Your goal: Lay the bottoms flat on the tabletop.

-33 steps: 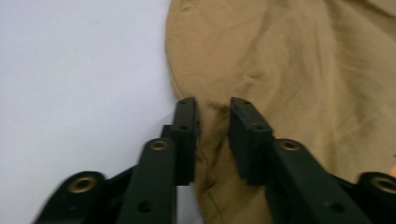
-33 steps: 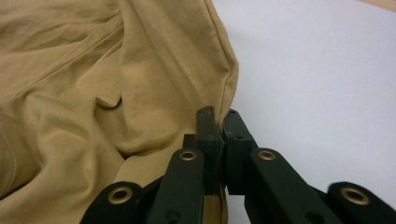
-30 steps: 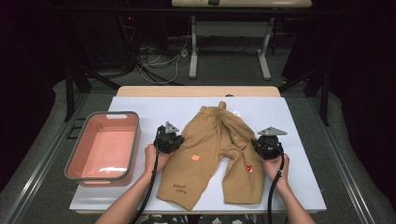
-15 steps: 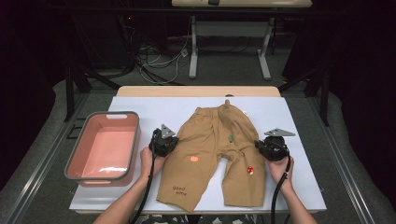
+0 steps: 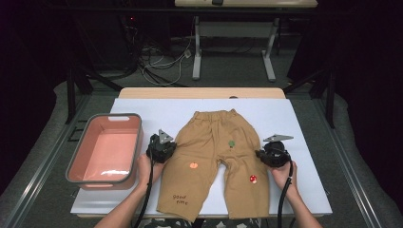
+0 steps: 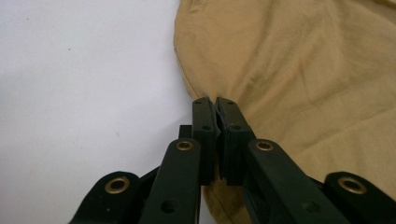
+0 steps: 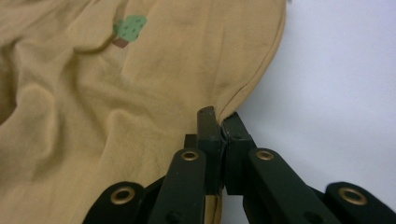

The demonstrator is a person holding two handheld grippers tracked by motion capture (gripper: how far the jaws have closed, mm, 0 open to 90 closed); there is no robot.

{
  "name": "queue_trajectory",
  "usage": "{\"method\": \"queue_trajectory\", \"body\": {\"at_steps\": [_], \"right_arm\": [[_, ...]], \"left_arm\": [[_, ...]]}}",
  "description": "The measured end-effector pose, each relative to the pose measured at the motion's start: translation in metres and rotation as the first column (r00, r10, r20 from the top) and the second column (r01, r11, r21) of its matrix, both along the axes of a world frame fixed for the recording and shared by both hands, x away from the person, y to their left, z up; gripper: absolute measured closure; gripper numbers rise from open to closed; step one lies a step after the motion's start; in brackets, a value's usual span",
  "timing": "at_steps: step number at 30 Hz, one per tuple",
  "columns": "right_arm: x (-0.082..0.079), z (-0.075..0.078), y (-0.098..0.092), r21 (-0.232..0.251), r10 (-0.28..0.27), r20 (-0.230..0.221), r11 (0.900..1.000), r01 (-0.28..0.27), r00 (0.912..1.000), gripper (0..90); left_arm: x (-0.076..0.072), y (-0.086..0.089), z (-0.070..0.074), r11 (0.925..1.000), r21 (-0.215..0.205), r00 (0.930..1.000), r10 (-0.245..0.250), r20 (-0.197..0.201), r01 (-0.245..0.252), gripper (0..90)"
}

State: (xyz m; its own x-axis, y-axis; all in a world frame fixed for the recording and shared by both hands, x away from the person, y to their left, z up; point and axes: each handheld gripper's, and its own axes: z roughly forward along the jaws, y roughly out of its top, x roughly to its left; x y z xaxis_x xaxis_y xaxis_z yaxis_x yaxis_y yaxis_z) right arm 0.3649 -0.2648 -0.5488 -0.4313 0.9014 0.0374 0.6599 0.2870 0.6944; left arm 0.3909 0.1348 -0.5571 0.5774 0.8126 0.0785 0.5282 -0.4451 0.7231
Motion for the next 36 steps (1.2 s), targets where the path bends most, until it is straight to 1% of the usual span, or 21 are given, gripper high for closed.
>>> {"method": "queue_trajectory", "body": {"at_steps": [1,2,5,7,9,10,11,12,14,15,16,19,21,23,24,26,27,30,32,35,36], "right_arm": [[-0.001,0.0,0.001,-0.002,0.008,-0.009,1.0,-0.008,0.9999,88.6],[-0.001,0.0,0.002,-0.009,0.022,-0.024,1.0,-0.022,0.9995,88.6],[-0.003,0.0,0.005,-0.033,0.057,-0.059,0.998,-0.059,0.9966,88.1],[-0.004,0.002,0.005,-0.043,0.059,-0.054,0.997,-0.061,0.9968,84.6],[-0.004,0.004,0.004,-0.026,0.048,-0.044,0.998,-0.049,0.9979,77.6],[-0.003,0.005,0.003,-0.019,0.04,-0.033,0.999,-0.041,0.9986,75.9],[-0.001,0.006,0.002,-0.017,0.035,-0.024,0.999,-0.036,0.9991,73.3],[0.001,0.007,0.001,-0.015,0.022,-0.017,1.0,-0.022,0.9996,69.9],[0.005,0.009,-0.001,-0.003,0.005,0.005,1.0,-0.005,1.0,66.9],[0.008,0.01,-0.002,-0.008,-0.005,0.026,1.0,0.005,0.9997,64.6],[0.01,0.012,-0.002,-0.003,-0.02,0.034,1.0,0.02,0.9992,64.1],[0.018,0.016,-0.002,0.025,-0.023,0.055,0.999,0.022,0.9982,59.0],[0.022,0.016,0.001,0.022,-0.017,0.056,1.0,0.016,0.9983,53.5],[0.027,0.015,0.004,-0.004,-0.011,0.072,1.0,0.012,0.9973,50.0],[0.031,0.015,0.006,-0.002,-0.011,0.069,1.0,0.011,0.9976,48.6],[0.038,0.016,0.01,-0.006,-0.015,0.077,1.0,0.015,0.997,48.3],[0.042,0.016,0.012,-0.009,-0.015,0.084,1.0,0.016,0.9963,48.4],[0.056,0.017,0.018,-0.011,-0.016,0.088,1.0,0.017,0.996,50.9],[0.064,0.018,0.022,-0.022,-0.02,0.101,1.0,0.023,0.9946,55.9],[0.076,0.017,0.027,-0.038,-0.036,0.101,0.998,0.04,0.9942,65.4],[0.081,0.017,0.028,-0.045,-0.038,0.097,0.998,0.042,0.9946,66.8]], "left_arm": [[-0.001,0.0,-0.001,0.9999,0.0,0.9999,0.01,0.008,-0.01,86.8],[-0.002,0.001,0.0,0.9999,0.007,0.9999,0.012,-0.001,-0.012,86.8],[-0.007,0.002,0.0,0.9998,0.018,0.9999,0.012,-0.007,-0.012,86.5],[-0.007,0.002,0.001,0.9997,0.023,1.0,0.007,-0.007,-0.007,85.8],[-0.006,0.003,0.003,0.9998,0.015,0.9999,0.012,-0.002,-0.012,83.3],[-0.005,0.003,0.004,0.9998,0.004,0.9998,0.018,-0.002,-0.018,80.5],[-0.003,0.003,0.005,0.9998,-0.004,0.9997,0.022,0.005,-0.022,75.2],[-0.002,0.003,0.006,0.9996,-0.002,0.9996,0.029,-0.003,-0.029,67.0],[0.004,0.001,0.007,0.9991,-0.023,0.9994,0.034,-0.006,-0.034,59.1],[0.007,0.001,0.007,0.9991,-0.022,0.9993,0.036,-0.001,-0.036,54.3],[0.011,0.0,0.007,0.9982,-0.039,0.9989,0.046,-0.004,-0.046,51.4],[0.02,-0.001,0.006,0.9976,-0.049,0.9986,0.047,-0.024,-0.048,45.1],[0.026,-0.001,0.005,0.9969,-0.059,0.9983,0.051,-0.027,-0.052,42.8],[0.031,-0.002,0.004,0.9951,-0.079,0.9973,0.055,-0.049,-0.058,39.7],[0.034,-0.003,0.005,0.9952,-0.078,0.9973,0.054,-0.049,-0.058,38.1],[0.04,-0.004,0.006,0.9953,-0.079,0.9973,0.052,-0.052,-0.056,35.9],[0.044,-0.006,0.007,0.9939,-0.09,0.9963,0.058,-0.063,-0.064,34.5],[0.054,-0.011,0.011,0.9941,-0.087,0.9961,0.058,-0.066,-0.064,31.9],[0.06,-0.015,0.014,0.9944,-0.081,0.9961,0.063,-0.062,-0.068,30.6],[0.069,-0.022,0.017,0.9946,-0.052,0.9947,0.087,-0.055,-0.09,25.1],[0.072,-0.023,0.017,0.994,-0.061,0.9944,0.087,-0.059,-0.091,24.7]]}}
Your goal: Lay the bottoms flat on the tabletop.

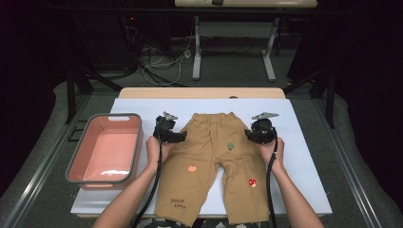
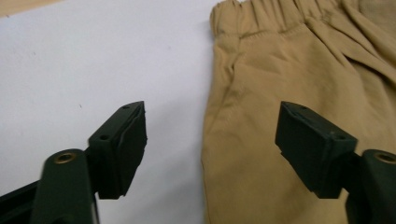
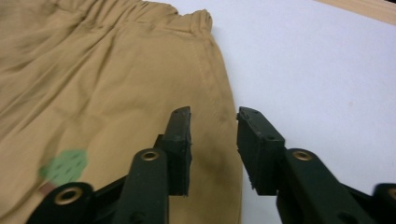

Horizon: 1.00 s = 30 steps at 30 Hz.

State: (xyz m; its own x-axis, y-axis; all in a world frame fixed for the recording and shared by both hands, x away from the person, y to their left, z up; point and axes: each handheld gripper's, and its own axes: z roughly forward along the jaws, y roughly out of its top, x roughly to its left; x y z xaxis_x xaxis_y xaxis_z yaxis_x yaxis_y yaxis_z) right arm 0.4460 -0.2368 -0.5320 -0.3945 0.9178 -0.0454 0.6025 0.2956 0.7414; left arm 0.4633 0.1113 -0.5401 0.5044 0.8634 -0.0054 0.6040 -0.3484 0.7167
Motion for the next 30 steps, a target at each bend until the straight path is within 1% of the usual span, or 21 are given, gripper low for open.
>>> {"method": "queue_trajectory", "body": {"at_steps": [2,3,5,7,8,9,12,14,15,16,17,18,19,20,21,23,24,25,26,27,30], "right_arm": [[0.008,-0.001,0.002,-0.011,-0.012,0.001,1.0,0.012,0.9999,67.9],[0.013,-0.002,0.003,-0.011,-0.016,0.0,1.0,0.016,0.9999,67.3],[0.023,-0.003,0.006,0.0,-0.026,-0.011,1.0,0.026,0.9996,62.5],[0.031,-0.006,0.007,-0.003,-0.035,-0.012,0.999,0.035,0.9993,59.5],[0.035,-0.008,0.009,0.001,-0.037,-0.022,0.999,0.037,0.9991,57.5],[0.039,-0.01,0.01,0.018,-0.038,-0.04,0.999,0.038,0.9985,56.8],[0.048,-0.014,0.016,0.01,-0.046,-0.064,0.999,0.047,0.9969,52.2],[0.053,-0.017,0.02,0.02,-0.058,-0.076,0.998,0.059,0.9955,50.0],[0.056,-0.018,0.021,0.018,-0.058,-0.078,0.998,0.059,0.9953,49.1],[0.058,-0.019,0.022,0.026,-0.059,-0.094,0.998,0.061,0.9938,47.9],[0.061,-0.02,0.023,0.033,-0.057,-0.098,0.998,0.06,0.9936,47.3],[0.062,-0.02,0.024,0.037,-0.059,-0.108,0.997,0.063,0.9924,46.6],[0.065,-0.021,0.025,0.042,-0.063,-0.106,0.997,0.068,0.9923,46.4],[0.067,-0.022,0.026,0.036,-0.065,-0.117,0.997,0.07,0.991,46.0],[0.067,-0.023,0.027,0.037,-0.064,-0.109,0.997,0.068,0.992,46.0],[0.068,-0.024,0.029,0.033,-0.064,-0.106,0.997,0.068,0.9923,49.1],[0.068,-0.024,0.029,0.037,-0.053,-0.104,0.998,0.058,0.9931,53.9],[0.067,-0.023,0.029,0.039,-0.034,-0.103,0.999,0.038,0.9941,60.9],[0.067,-0.024,0.031,0.049,-0.023,-0.104,0.998,0.029,0.9943,65.9],[0.066,-0.023,0.032,0.053,-0.019,-0.111,0.998,0.025,0.9936,72.2],[0.065,-0.023,0.035,0.058,-0.007,-0.113,0.998,0.013,0.9936,81.6]], "left_arm": [[0.005,-0.003,-0.001,1.0,0.003,1.0,0.003,-0.005,-0.003,25.1],[0.009,-0.005,-0.003,0.9997,-0.017,0.9997,0.016,-0.018,-0.016,25.2],[0.016,-0.006,-0.005,0.9997,-0.013,0.9989,0.021,-0.043,-0.022,25.7],[0.022,-0.006,-0.009,0.9991,-0.025,0.9978,0.032,-0.058,-0.033,26.3],[0.025,-0.006,-0.011,0.9985,-0.033,0.9965,0.042,-0.073,-0.044,26.4],[0.028,-0.006,-0.012,0.9982,-0.035,0.9955,0.046,-0.082,-0.049,26.4],[0.036,-0.009,-0.018,0.9978,-0.036,0.9931,0.051,-0.105,-0.055,26.6],[0.039,-0.011,-0.018,0.9986,-0.033,0.9939,0.037,-0.104,-0.041,26.6],[0.04,-0.013,-0.017,0.9992,-0.02,0.9943,0.031,-0.102,-0.034,28.1],[0.04,-0.016,-0.017,0.9997,-0.002,0.9948,0.023,-0.1,-0.023,29.6],[0.041,-0.018,-0.017,0.9999,0.005,0.995,0.015,-0.099,-0.015,31.2],[0.041,-0.02,-0.017,0.9999,0.01,0.9951,0.008,-0.099,-0.007,32.4],[0.043,-0.022,-0.016,0.9999,0.013,0.9953,-0.002,-0.097,0.003,33.9],[0.043,-0.023,-0.016,1.0,0.007,0.9955,-0.001,-0.094,0.001,36.7],[0.044,-0.025,-0.016,0.9999,0.01,0.9959,-0.006,-0.091,0.007,38.7],[0.047,-0.028,-0.016,0.9999,0.001,0.9964,-0.014,-0.084,0.014,44.5],[0.048,-0.03,-0.016,0.9998,-0.001,0.9963,-0.02,-0.084,0.02,47.8],[0.048,-0.032,-0.017,0.9996,-0.007,0.9964,-0.027,-0.08,0.027,51.2],[0.048,-0.034,-0.017,0.9993,-0.014,0.9961,-0.035,-0.08,0.034,56.2],[0.048,-0.036,-0.016,0.9989,-0.018,0.9957,-0.044,-0.082,0.042,63.8],[0.047,-0.04,-0.016,0.9981,-0.022,0.9947,-0.06,-0.083,0.058,78.1]]}}
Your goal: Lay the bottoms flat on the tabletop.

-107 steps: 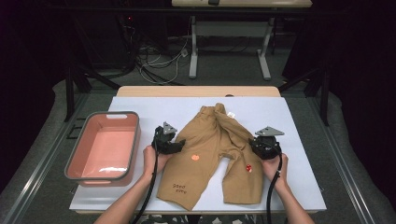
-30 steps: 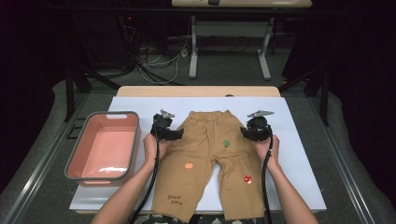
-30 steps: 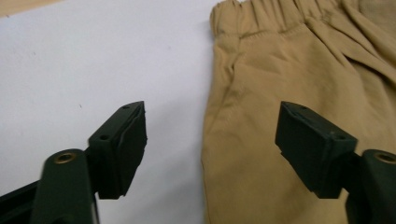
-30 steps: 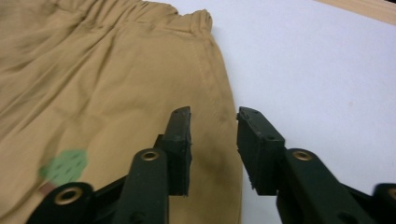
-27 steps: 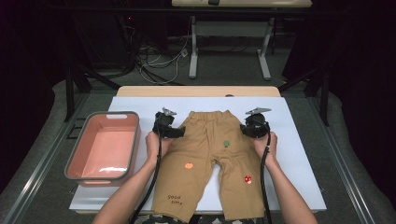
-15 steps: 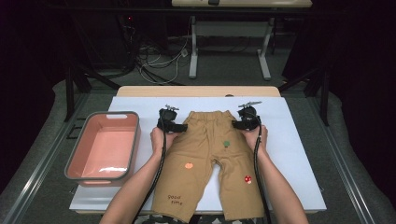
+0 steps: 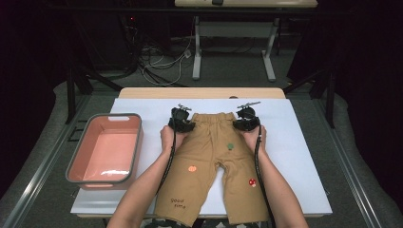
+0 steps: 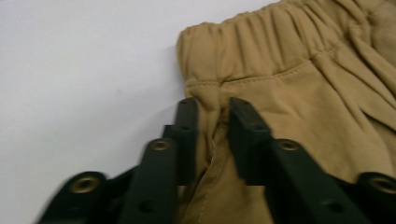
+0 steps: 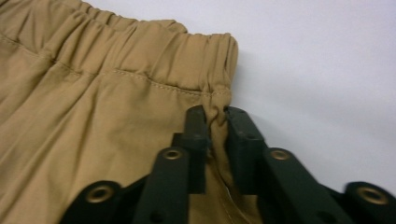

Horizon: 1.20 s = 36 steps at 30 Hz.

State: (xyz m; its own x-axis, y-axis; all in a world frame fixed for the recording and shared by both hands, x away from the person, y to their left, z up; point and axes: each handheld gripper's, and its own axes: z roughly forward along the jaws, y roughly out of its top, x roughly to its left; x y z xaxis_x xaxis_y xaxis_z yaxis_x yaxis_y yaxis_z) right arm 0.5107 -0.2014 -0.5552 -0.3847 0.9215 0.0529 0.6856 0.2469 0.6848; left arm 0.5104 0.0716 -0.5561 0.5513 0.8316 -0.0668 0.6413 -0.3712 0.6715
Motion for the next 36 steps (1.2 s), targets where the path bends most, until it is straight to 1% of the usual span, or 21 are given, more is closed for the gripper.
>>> {"method": "queue_trajectory", "body": {"at_steps": [1,3,8,11,12,13,14,15,16,17,18,20,22,23,25,28,30,33,34,35,36], "right_arm": [[-0.001,0.0,0.001,0.002,-0.003,-0.005,1.0,0.003,1.0,83.0],[-0.002,0.001,0.002,0.005,-0.009,-0.004,1.0,0.009,1.0,84.7],[-0.009,0.002,0.001,0.0,-0.006,0.017,1.0,0.006,0.9998,85.0],[-0.01,0.0,0.0,0.002,-0.01,0.02,1.0,0.01,0.9997,82.9],[-0.009,0.0,-0.001,0.006,-0.008,0.021,1.0,0.008,0.9997,80.7],[-0.008,0.0,-0.001,0.006,-0.018,0.019,1.0,0.018,0.9997,77.1],[-0.007,0.0,-0.001,0.004,-0.024,0.016,1.0,0.024,0.9996,73.0],[-0.006,0.0,-0.002,0.01,-0.028,0.011,1.0,0.028,0.9996,71.3],[-0.005,0.0,-0.004,0.01,-0.024,0.008,1.0,0.024,0.9997,69.6],[-0.004,0.0,-0.003,0.025,-0.03,-0.003,0.999,0.03,0.9996,67.6],[-0.003,0.0,-0.002,0.022,-0.027,-0.011,0.999,0.027,0.9996,65.8],[-0.002,0.002,0.001,0.005,-0.019,-0.023,1.0,0.019,0.9995,65.7],[-0.001,0.002,0.002,-0.004,-0.007,-0.018,1.0,0.007,0.9998,71.2],[-0.001,0.001,0.002,0.0,-0.002,-0.013,1.0,0.002,0.9999,74.5],[-0.002,0.001,0.003,0.02,-0.007,-0.02,1.0,0.008,0.9998,80.0],[-0.002,0.001,0.004,0.031,-0.008,-0.024,0.999,0.009,0.9997,83.5],[-0.002,0.001,0.004,0.028,-0.011,-0.022,1.0,0.012,0.9997,84.4],[-0.003,0.002,0.003,0.029,-0.022,-0.006,0.999,0.022,0.9997,84.9],[-0.003,0.002,0.003,0.041,-0.029,-0.009,0.999,0.029,0.9995,85.0],[-0.003,0.002,0.001,0.037,-0.026,0.006,0.999,0.025,0.9997,85.1],[-0.003,0.003,0.001,0.041,-0.029,0.005,0.999,0.029,0.9996,85.1]], "left_arm": [[0.0,0.0,0.0,1.0,0.003,1.0,-0.002,-0.002,0.002,82.2],[-0.001,0.001,0.001,1.0,0.006,1.0,-0.003,-0.006,0.003,85.4],[-0.007,0.008,0.005,0.9999,0.007,0.9998,0.014,0.013,-0.014,86.2],[-0.006,0.01,0.004,0.9997,0.01,0.9997,0.023,0.004,-0.023,85.1],[-0.005,0.009,0.003,0.9994,0.017,0.9995,0.031,0.01,-0.031,82.1],[-0.003,0.009,0.002,0.9993,0.02,0.9995,0.031,0.001,-0.031,74.6],[-0.001,0.009,0.0,0.9992,0.01,0.9992,0.039,-0.004,-0.039,64.9],[0.0,0.009,0.0,0.9988,-0.009,0.9989,0.047,-0.009,-0.047,58.9],[0.002,0.009,0.0,0.9989,-0.013,0.9989,0.045,-0.01,-0.045,55.2],[0.003,0.008,0.0,0.9992,-0.008,0.9992,0.039,-0.008,-0.04,54.8],[0.003,0.006,0.0,0.9995,-0.006,0.9995,0.032,-0.008,-0.032,55.9],[0.003,0.002,0.0,0.9999,0.001,0.9999,0.012,-0.007,-0.012,63.1],[0.003,0.001,0.001,1.0,0.001,0.9999,0.002,-0.013,-0.002,70.4],[0.003,0.001,0.001,1.0,0.004,0.9999,-0.002,-0.013,0.002,74.3],[0.003,0.002,0.002,0.9999,0.004,0.9997,-0.014,-0.02,0.014,81.9],[0.003,0.002,0.003,0.9996,0.014,0.9995,-0.026,-0.021,0.026,85.1],[0.003,0.002,0.003,0.9996,0.012,0.9995,-0.024,-0.018,0.025,85.9],[0.002,0.005,0.004,0.9999,-0.006,0.9999,-0.008,-0.013,0.008,86.2],[0.002,0.006,0.006,0.9999,-0.013,1.0,0.0,-0.007,0.0,86.3],[0.002,0.007,0.008,0.9999,-0.016,1.0,0.002,0.002,-0.002,86.3],[0.001,0.008,0.01,0.9997,-0.025,0.9999,0.001,0.011,-0.001,86.3]]}}
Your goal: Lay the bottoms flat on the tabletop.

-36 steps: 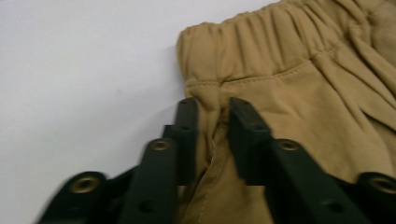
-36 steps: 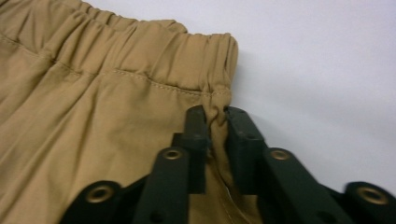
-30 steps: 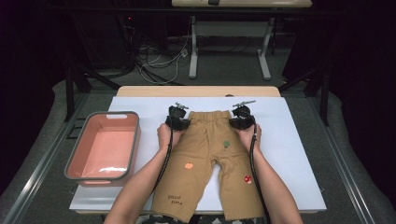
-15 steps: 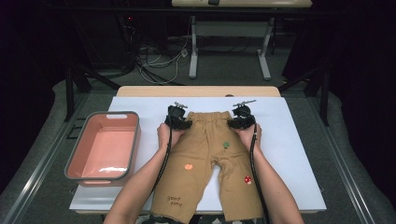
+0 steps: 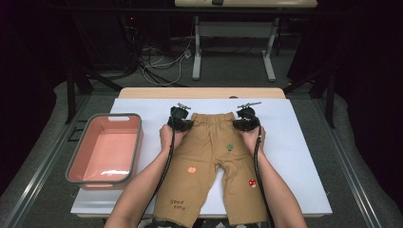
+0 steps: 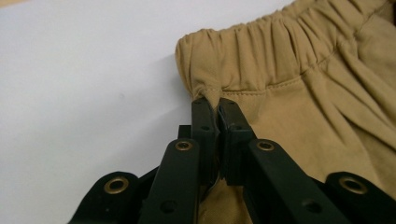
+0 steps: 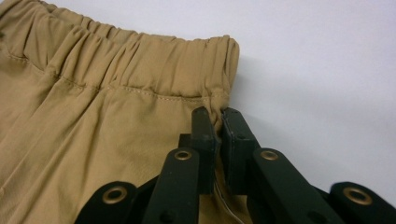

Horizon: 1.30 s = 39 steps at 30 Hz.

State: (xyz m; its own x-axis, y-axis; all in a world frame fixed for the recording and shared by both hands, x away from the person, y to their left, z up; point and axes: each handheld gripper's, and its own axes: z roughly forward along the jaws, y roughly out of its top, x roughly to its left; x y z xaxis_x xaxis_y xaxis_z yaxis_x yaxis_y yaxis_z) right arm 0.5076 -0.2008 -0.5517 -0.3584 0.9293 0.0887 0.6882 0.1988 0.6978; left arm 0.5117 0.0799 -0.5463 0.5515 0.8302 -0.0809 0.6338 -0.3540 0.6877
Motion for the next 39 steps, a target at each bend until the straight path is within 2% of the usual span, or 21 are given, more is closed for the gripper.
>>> {"method": "queue_trajectory", "body": {"at_steps": [5,9,12,16,18,21,25,27,32,34,35,39], "right_arm": [[-0.002,0.013,-0.001,0.002,0.001,0.075,1.0,-0.001,0.9972,85.2],[-0.004,0.031,-0.001,0.006,0.0,0.137,1.0,0.0,0.9905,85.2],[-0.007,0.053,0.0,0.007,-0.004,0.205,1.0,0.003,0.9788,85.2],[-0.016,0.089,-0.001,0.035,-0.013,0.316,0.999,0.003,0.9487,85.2],[-0.024,0.101,-0.001,0.046,-0.009,0.356,0.999,-0.007,0.9343,85.2],[-0.037,0.104,0.001,0.047,0.01,0.371,0.998,-0.03,0.9286,85.1],[-0.056,0.091,0.003,0.045,0.034,0.371,0.997,-0.055,0.9279,85.2],[-0.064,0.083,0.003,0.054,0.042,0.36,0.996,-0.066,0.9318,85.3],[-0.085,0.067,0.005,0.044,0.066,0.359,0.995,-0.088,0.9309,85.4],[-0.093,0.063,0.005,0.029,0.078,0.373,0.995,-0.096,0.9247,85.4],[-0.096,0.062,0.006,0.027,0.084,0.369,0.995,-0.101,0.9255,85.4],[-0.106,0.057,0.008,0.003,0.107,0.378,0.993,-0.117,0.9196,85.4]], "left_arm": [[-0.004,0.004,0.016,0.9998,-0.014,0.9968,0.016,0.078,-0.015,86.3],[-0.003,0.008,0.036,0.9972,-0.063,0.9899,0.047,0.134,-0.039,86.2],[-0.005,0.009,0.061,0.997,-0.066,0.9773,0.054,0.205,-0.041,86.3],[-0.015,0.013,0.091,0.9911,-0.127,0.9479,0.077,0.309,-0.039,86.2],[-0.023,0.015,0.096,0.9897,-0.139,0.9394,0.078,0.334,-0.033,86.2],[-0.034,0.018,0.092,0.9854,-0.168,0.9354,0.086,0.343,-0.029,86.2],[-0.05,0.025,0.077,0.9798,-0.199,0.9378,0.083,0.337,-0.015,85.9],[-0.058,0.028,0.07,0.9755,-0.22,0.9412,0.083,0.328,-0.009,85.7],[-0.076,0.033,0.055,0.9763,-0.216,0.9433,0.074,0.324,-0.002,85.7],[-0.082,0.034,0.052,0.9777,-0.21,0.9424,0.072,0.327,-0.001,85.7],[-0.085,0.035,0.05,0.978,-0.209,0.9414,0.072,0.33,-0.002,85.7],[-0.092,0.038,0.043,0.9804,-0.197,0.9411,0.072,0.33,-0.006,85.9]]}}
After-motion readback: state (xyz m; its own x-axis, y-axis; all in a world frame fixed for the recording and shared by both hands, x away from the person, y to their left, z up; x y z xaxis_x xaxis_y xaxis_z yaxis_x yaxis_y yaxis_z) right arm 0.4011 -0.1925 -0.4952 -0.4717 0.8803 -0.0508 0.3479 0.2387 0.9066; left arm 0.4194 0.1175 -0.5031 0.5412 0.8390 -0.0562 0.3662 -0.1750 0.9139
